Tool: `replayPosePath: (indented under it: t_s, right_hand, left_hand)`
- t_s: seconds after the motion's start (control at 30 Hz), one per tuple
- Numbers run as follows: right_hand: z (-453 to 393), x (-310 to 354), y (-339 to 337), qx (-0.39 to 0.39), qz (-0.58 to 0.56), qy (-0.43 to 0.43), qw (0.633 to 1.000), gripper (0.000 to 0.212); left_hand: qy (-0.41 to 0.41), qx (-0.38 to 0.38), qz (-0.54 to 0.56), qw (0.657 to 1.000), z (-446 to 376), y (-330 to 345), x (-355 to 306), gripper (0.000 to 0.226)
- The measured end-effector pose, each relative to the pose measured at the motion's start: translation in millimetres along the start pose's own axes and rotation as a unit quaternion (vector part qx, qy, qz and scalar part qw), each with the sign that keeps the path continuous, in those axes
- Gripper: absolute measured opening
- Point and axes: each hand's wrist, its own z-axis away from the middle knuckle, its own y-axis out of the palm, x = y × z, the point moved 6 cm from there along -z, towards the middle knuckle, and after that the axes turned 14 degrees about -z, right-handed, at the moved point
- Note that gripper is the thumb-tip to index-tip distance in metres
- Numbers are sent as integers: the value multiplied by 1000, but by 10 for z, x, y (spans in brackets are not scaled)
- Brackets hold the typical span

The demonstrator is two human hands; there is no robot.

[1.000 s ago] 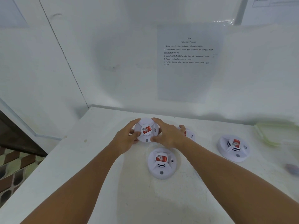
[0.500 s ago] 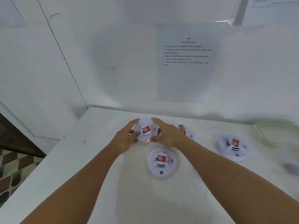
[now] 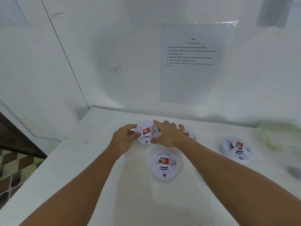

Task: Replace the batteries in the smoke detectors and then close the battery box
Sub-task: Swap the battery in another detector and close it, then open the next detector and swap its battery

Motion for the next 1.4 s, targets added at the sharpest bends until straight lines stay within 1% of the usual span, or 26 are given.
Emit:
replayPosePath:
  t_s: [0.07,0.2,0.33,0.43,0.5,0.57,0.6,0.67,0.73,0.77,0.83,0.9,0.97,1.03,1.1,1.13,1.17,1.23,1.27,1.3,1.33,1.37,1.4]
  right_hand:
    - [-21,34,14,9,11,2,1000,80]
    - [-64,34,62,21,26,17,999,60]
    - [25,-28,33,0,21,7,1000,62]
    - [142,-190,-151,-49,-15,8,999,59]
    - [220,-381,-315,-86,-46,23,995,55]
    - [310,-615,-445,-107,-96,60,988,52]
    - [346,-745,-483,-111,-116,83,983,51]
    - [410,-958,-514,-105,-144,120,977,53]
    - [459,-1087,-504,-88,-198,135,967,51]
    - [479,-1115,-495,-84,-230,133,961,47]
    - [516,-1130,-516,-88,-253,117,956,37]
    - [537,-1148,-528,-92,-260,120,954,31]
    - [547,-1185,-533,-93,-278,127,947,27]
    - [575,-1180,-560,-86,-307,120,940,30]
    - [616,-1167,-618,-88,-329,113,933,38]
    - [633,-1164,-643,-89,-337,109,931,41]
    - [644,-1164,-671,-94,-346,102,928,44]
    - [654,-1176,-724,-104,-390,97,910,46]
    - [658,-1166,-742,-96,-427,101,893,44]
    - [670,-1139,-752,-76,-474,104,871,43]
    - [674,-1100,-763,-51,-527,103,842,43]
    - [675,-1049,-786,-27,-575,95,813,42]
    - [674,-995,-822,-11,-607,80,790,39]
  left_hand:
    - [-9,-3,-12,1000,-4,-24,7,31]
    - [-9,3,-40,999,-8,-20,1,30]
    - [-9,1,-98,995,-46,-28,18,40]
    - [-14,-72,-104,992,-25,-110,-2,40]
    - [12,-120,-94,988,50,-133,-156,37]
    - [61,-121,-91,987,124,-61,-413,33]
    - [86,-99,-92,987,153,14,-563,33]
    - [133,-23,-127,983,199,236,-867,40]
    - [169,63,-198,963,230,503,-1142,59]
    - [185,100,-231,950,236,633,-1257,70]
    - [208,154,-288,922,228,864,-1445,90]
    - [217,187,-343,895,177,1050,-1554,103]
    - [210,212,-391,871,108,1191,-1595,109]
    - [202,227,-418,856,64,1271,-1621,110]
    - [196,226,-425,854,34,1282,-1649,111]
    - [191,222,-417,860,21,1260,-1664,112]
    - [184,214,-394,875,6,1226,-1679,112]
    - [175,179,-283,926,-19,1105,-1718,108]
    - [175,152,-199,952,-14,1024,-1742,105]
    - [175,128,-106,970,1,941,-1760,101]
    - [171,111,-16,979,35,863,-1767,98]
    - [163,99,55,980,76,797,-1759,95]
    - [153,90,105,979,116,745,-1747,93]
